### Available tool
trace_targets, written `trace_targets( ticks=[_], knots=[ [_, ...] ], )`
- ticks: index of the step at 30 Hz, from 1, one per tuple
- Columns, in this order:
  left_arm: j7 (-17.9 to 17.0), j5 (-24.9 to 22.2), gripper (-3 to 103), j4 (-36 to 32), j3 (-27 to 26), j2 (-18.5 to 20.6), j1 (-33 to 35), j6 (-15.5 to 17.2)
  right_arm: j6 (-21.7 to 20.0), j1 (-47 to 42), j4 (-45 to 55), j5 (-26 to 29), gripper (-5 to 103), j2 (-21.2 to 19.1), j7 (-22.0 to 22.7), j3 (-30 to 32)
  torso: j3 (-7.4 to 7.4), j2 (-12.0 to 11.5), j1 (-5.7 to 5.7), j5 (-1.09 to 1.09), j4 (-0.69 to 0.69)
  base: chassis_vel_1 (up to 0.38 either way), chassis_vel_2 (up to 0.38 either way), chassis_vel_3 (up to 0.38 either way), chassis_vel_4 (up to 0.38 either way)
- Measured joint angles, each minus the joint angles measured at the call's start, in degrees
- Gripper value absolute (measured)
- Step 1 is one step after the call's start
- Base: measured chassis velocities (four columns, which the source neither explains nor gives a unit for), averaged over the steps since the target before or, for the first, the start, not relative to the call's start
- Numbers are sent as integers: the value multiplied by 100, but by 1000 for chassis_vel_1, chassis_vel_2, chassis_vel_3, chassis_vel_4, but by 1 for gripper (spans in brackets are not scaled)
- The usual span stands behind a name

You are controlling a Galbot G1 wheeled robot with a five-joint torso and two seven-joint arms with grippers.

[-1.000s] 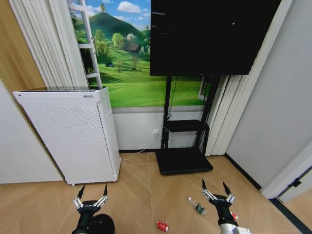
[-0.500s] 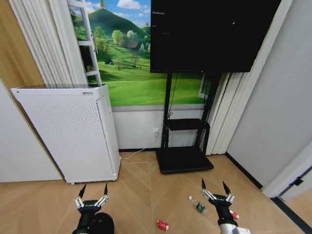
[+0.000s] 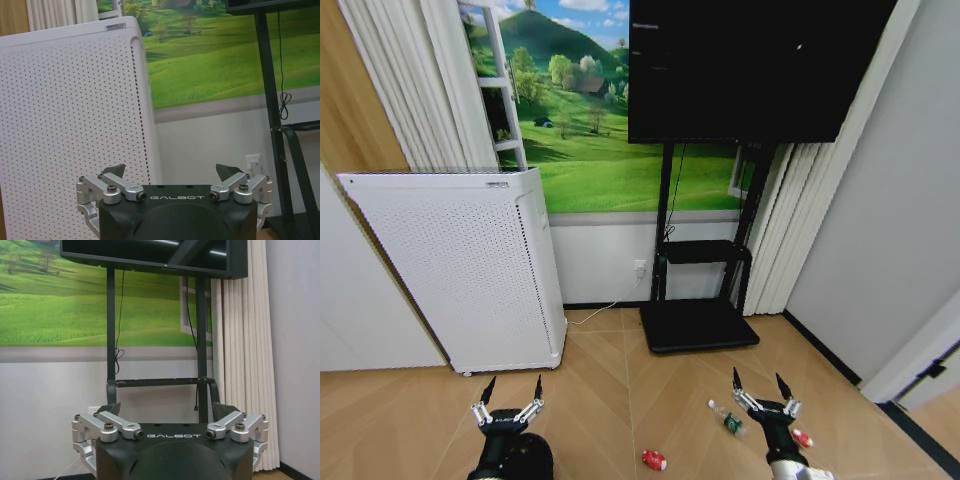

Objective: Pick up the trash bin and place the garbage on the floor into it.

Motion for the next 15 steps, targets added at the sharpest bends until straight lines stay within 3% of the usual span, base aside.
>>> trace_targets(
  ticks=[15],
  knots=[
    [-8, -24, 99, 66, -30, 14, -9, -5, 103, 48, -249, 1, 100, 36, 27, 23, -186, -305, -118, 0, 0, 0, 0, 0, 0]
  ],
)
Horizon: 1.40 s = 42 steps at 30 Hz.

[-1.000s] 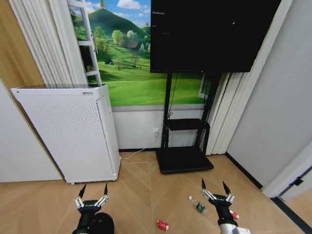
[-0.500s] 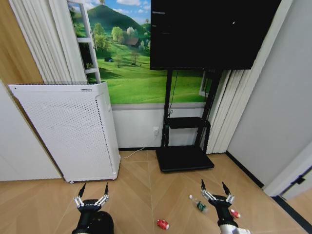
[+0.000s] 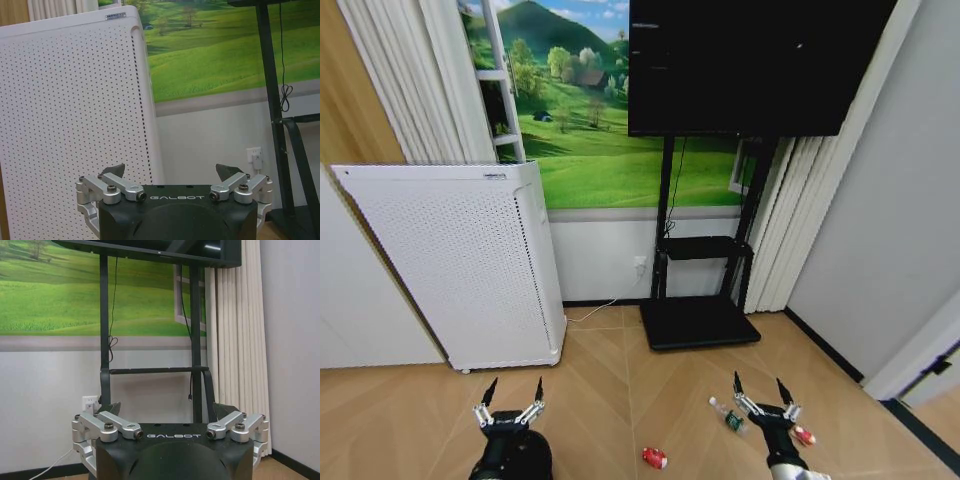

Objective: Pick up the trash bin and place the garbage on the floor into it.

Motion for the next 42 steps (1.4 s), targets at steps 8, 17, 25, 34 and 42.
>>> trace_targets(
  ticks=[8, 17, 25, 34, 42],
  knots=[
    [-13, -24, 99, 45, -11, 11, -17, -3, 71, 29, -114, -55, 100, 64, 18, -2, -158, -253, -95, 0, 0, 0, 0, 0, 0],
    [-18, -29, 99, 79, -6, 2, -29, -6, 73, 32, -119, -62, 100, 64, 20, 5, -280, -433, -154, 0, 0, 0, 0, 0, 0],
    [-23, -32, 99, 96, 2, -3, -35, -7, 89, 32, -119, -71, 100, 68, 23, 10, -409, -618, -209, 0, 0, 0, 0, 0, 0],
    [-23, -31, 99, 99, 3, -8, -32, -11, 110, 23, -122, -78, 100, 72, 26, 12, -550, -823, -275, 0, 0, 0, 0, 0, 0],
    [-25, -31, 99, 94, 5, -6, -26, -11, 114, 20, -131, -92, 100, 78, 26, -2, -677, -1014, -338, 0, 0, 0, 0, 0, 0]
  ],
)
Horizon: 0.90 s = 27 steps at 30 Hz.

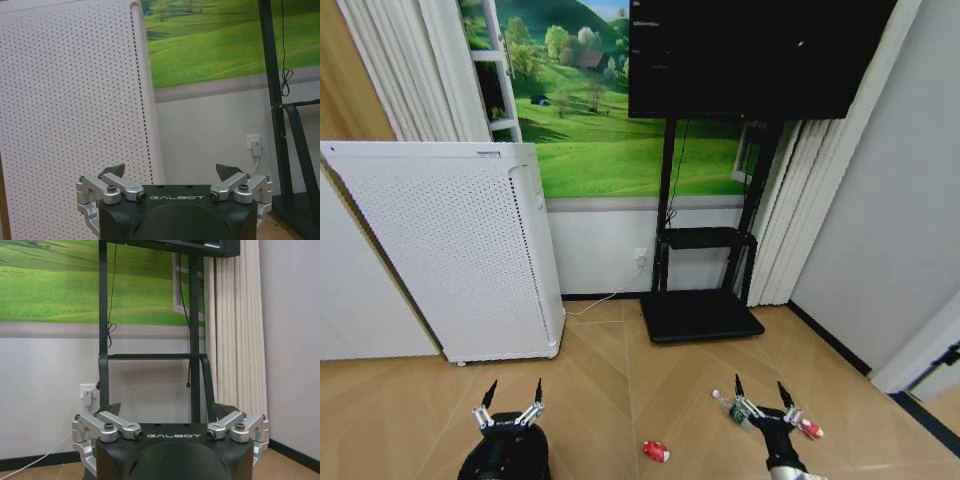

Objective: Pick up the trash bin and place the garbage on the floor into it.

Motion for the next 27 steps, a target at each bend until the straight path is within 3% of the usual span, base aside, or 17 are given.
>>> trace_targets(
  ticks=[18, 27],
  knots=[
    [0, 45, 99, 29, 6, 21, 13, 19, 0, -16, -2, 1, 100, -32, -9, -3, -310, -423, -112, 0, 0, 0, 0, 0, 0],
    [2, 54, 99, 35, -9, 21, 16, 19, 2, -19, -1, 1, 100, -36, -17, -1, -364, -493, -127, 0, 0, 0, 0, 0, 0]
  ],
)
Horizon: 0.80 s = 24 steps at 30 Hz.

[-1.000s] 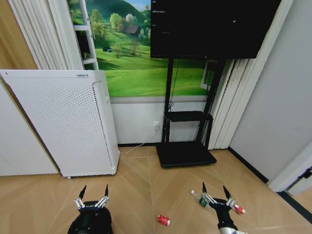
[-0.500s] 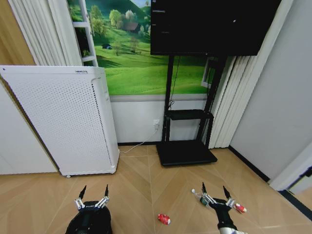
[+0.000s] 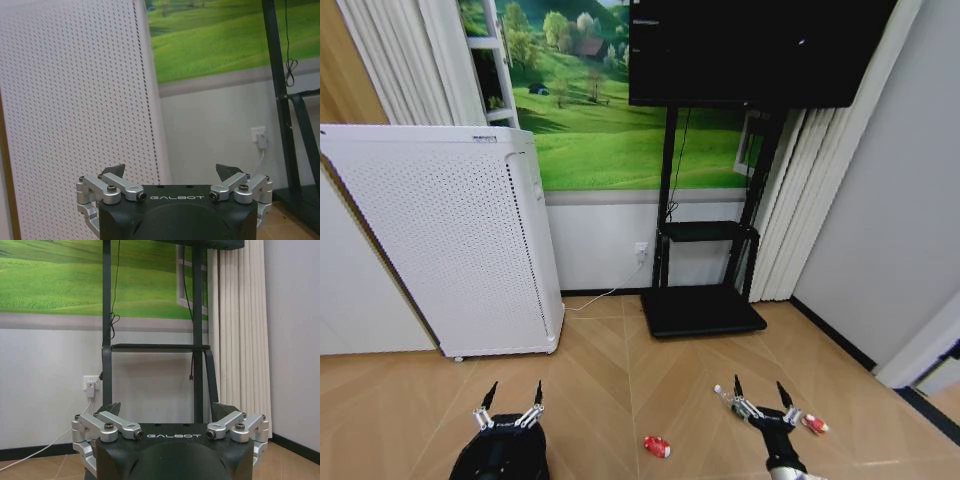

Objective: Pick up the trash bin and place the garbage on the floor into it.

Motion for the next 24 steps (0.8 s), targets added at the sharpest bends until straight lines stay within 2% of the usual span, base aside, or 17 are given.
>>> trace_targets(
  ticks=[5, 6, 8, 9, 10, 11, 12, 13, 14, 15, 17, 19, 20, 21, 22, 23, 24],
  knots=[
    [-23, 5, 100, 0, -40, -2, 9, 11, 10, -1, -2, -4, 100, 0, -21, -2, -40, -47, -7, 0, 0, 0, 0, 0, 0],
    [-106, -69, 100, -14, -98, 50, 32, -149, 11, 2, -7, -6, 100, 1, -31, -15, -76, -90, -14, 0, 0, 0, 0, 0, 0],
    [-713, 274, 100, -242, -676, 300, 253, -300, 42, 20, -87, 2, 100, 11, -35, -20, -101, -117, -17, -2, 1, 0, 0, 0, 0],
    [-713, 274, 100, -242, -676, 300, 253, -300, 42, 20, -87, 2, 100, 11, -35, -20, -101, -117, -17, -2, 1, 0, 0, 0, 0],
    [-766, 31, 100, -437, -995, 428, 450, -163, 104, 12, -142, -9, 100, 23, -35, -18, -101, -117, -17, 0, 0, 0, 0, 0, 0],
    [-484, -467, 100, -652, -1477, 596, 742, -31, 149, 15, -215, -18, 100, 35, -34, -42, -100, -115, -17, -1, 0, 0, 0, 0, 0],
    [-484, -467, 100, -652, -1477, 596, 742, -31, 149, 15, -215, -18, 100, 35, -34, -42, -100, -115, -17, -1, 0, 0, 0, 0, 0],
    [-134, -917, 103, -726, -1956, 779, 1086, 48, 160, 67, -275, -21, 100, 44, -34, -87, -97, -110, -17, 0, 0, 0, 0, 0, 0],
    [73, -1538, 100, -630, -2342, 1041, 1559, 142, 161, 182, -339, -20, 100, 52, -34, -166, -91, -101, -15, 1, -1, 0, 0, 0, 0],
    [73, -1538, 100, -630, -2342, 1041, 1559, 142, 161, 182, -339, -20, 100, 52, -34, -166, -91, -101, -15, 1, -1, 0, 0, 0, 0],
    [91, -2200, 97, -465, -2349, 1158, 1983, 108, 149, 288, -389, 4, 100, 42, -34, -235, -86, -95, -12, -3, 0, 0, 0, 0, 0],
    [81, -2881, 98, -431, -2191, 1185, 2388, 103, 142, 351, -443, 30, 100, 22, -35, -263, -82, -89, -10, 0, 1, 0, 0, 0, 0],
    [81, -2881, 98, -431, -2191, 1185, 2388, 103, 142, 351, -443, 30, 100, 22, -35, -263, -82, -89, -10, 0, 1, 0, 0, 0, 0],
    [15, -3355, 99, -419, -2002, 1150, 2661, 208, 145, 395, -510, 64, 100, -2, -39, -265, -79, -85, -9, 0, 1, 0, 0, 0, 0],
    [15, -3355, 99, -419, -2002, 1150, 2661, 208, 145, 395, -510, 64, 100, -2, -39, -265, -79, -85, -9, 0, 1, 0, 0, 0, 0],
    [-24, -3550, 99, -407, -1918, 1125, 2741, 278, 152, 412, -541, 80, 100, -12, -42, -265, -78, -84, -8, 0, 1, 0, 0, 0, 0],
    [-139, -4037, 99, -374, -1775, 1074, 2832, 534, 173, 448, -606, 124, 100, -30, -52, -261, -75, -80, -8, 0, 1, 0, 0, 0, 0]
  ],
)
